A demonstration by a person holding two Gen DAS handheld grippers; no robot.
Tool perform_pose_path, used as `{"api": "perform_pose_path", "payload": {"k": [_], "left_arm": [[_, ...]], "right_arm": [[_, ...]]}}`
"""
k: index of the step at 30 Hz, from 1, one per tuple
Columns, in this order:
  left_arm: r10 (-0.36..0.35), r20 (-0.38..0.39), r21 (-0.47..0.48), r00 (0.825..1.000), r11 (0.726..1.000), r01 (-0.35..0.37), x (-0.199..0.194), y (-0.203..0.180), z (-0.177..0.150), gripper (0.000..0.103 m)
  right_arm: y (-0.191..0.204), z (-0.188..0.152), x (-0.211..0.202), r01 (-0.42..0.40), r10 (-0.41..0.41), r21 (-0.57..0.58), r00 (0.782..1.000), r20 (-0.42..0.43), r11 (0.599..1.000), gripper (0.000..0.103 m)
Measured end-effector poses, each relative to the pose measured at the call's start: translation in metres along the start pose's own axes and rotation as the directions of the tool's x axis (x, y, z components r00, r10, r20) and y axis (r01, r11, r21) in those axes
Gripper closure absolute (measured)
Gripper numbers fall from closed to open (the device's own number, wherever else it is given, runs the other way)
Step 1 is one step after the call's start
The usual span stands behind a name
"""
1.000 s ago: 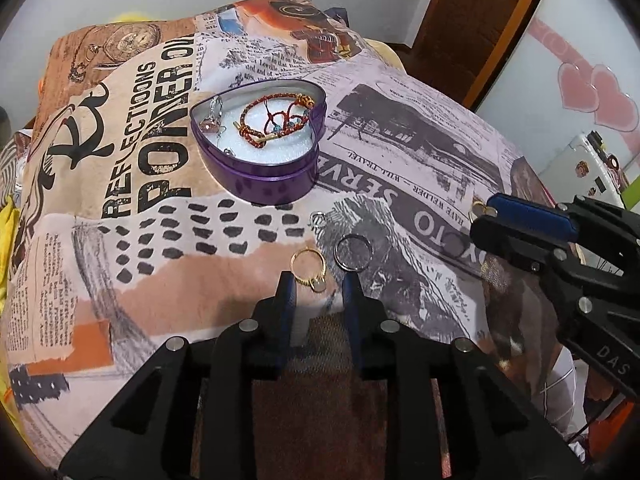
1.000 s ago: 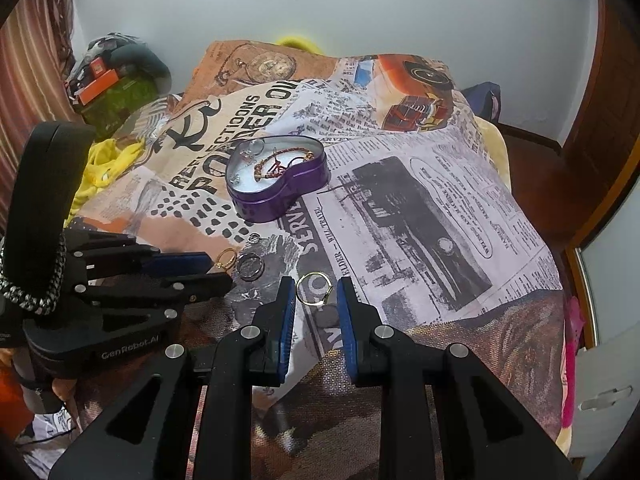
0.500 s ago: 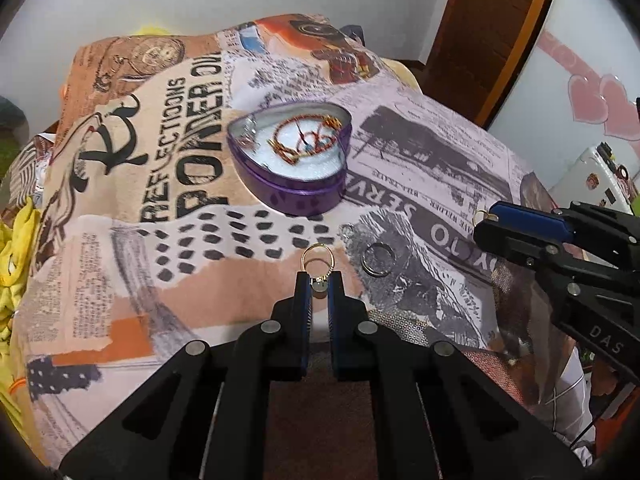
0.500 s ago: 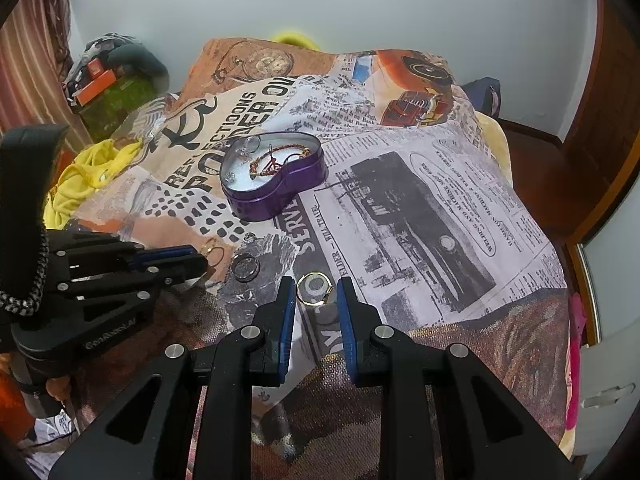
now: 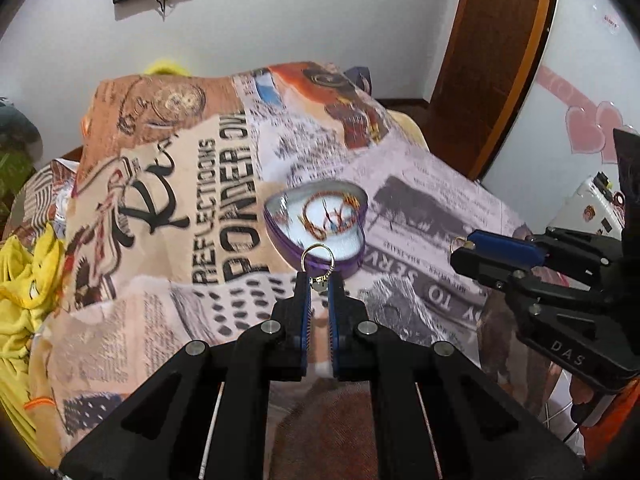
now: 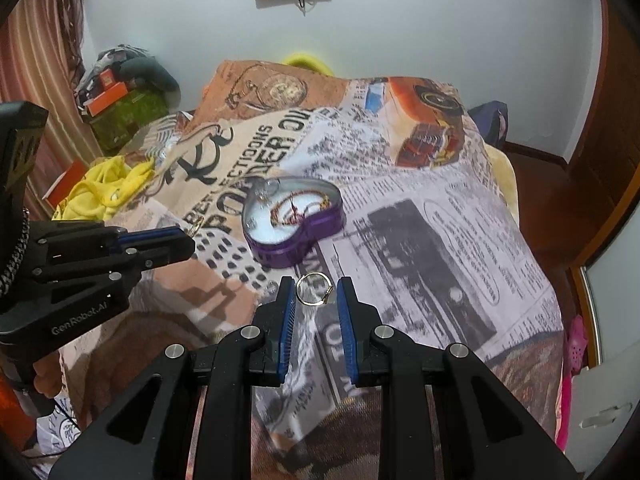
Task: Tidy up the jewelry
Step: 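Lower the small gold ring into the tin with the left tool while the right tool lowers the hoop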
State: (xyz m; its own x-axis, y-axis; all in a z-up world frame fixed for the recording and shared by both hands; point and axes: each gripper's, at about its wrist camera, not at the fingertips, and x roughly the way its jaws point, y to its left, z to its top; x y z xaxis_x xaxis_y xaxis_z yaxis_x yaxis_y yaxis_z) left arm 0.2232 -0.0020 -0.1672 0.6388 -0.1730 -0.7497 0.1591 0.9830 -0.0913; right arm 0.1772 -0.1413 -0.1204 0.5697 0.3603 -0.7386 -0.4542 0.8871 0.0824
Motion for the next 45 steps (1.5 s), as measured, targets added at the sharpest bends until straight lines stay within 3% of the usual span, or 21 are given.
{"api": "perform_pose_path", "payload": {"k": [10, 20, 27, 45], "left_arm": [[0.005, 0.043, 0.002, 0.999, 1.0, -0.005, 0.002, 0.011, 0.022, 0.096], [-0.013, 0.032, 0.005, 0.999, 1.0, 0.013, 0.03, 0.018, 0.037, 0.096], [-0.045, -0.003, -0.019, 0.999, 0.999, 0.045, 0.052, 0.026, 0.04, 0.096], [-0.084, -0.066, -0.005, 0.994, 0.996, 0.083, 0.081, 0.025, 0.041, 0.096]], "right_arm": [[-0.002, 0.023, 0.005, -0.007, 0.006, 0.003, 0.999, 0.046, 1.0, 0.084], [-0.001, 0.044, 0.021, 0.007, -0.005, -0.039, 0.998, 0.061, 0.999, 0.084], [-0.002, 0.056, 0.039, 0.013, -0.009, -0.076, 0.999, 0.045, 0.997, 0.084], [-0.008, 0.062, 0.081, -0.062, 0.058, -0.067, 0.996, -0.064, 0.996, 0.084]]}}
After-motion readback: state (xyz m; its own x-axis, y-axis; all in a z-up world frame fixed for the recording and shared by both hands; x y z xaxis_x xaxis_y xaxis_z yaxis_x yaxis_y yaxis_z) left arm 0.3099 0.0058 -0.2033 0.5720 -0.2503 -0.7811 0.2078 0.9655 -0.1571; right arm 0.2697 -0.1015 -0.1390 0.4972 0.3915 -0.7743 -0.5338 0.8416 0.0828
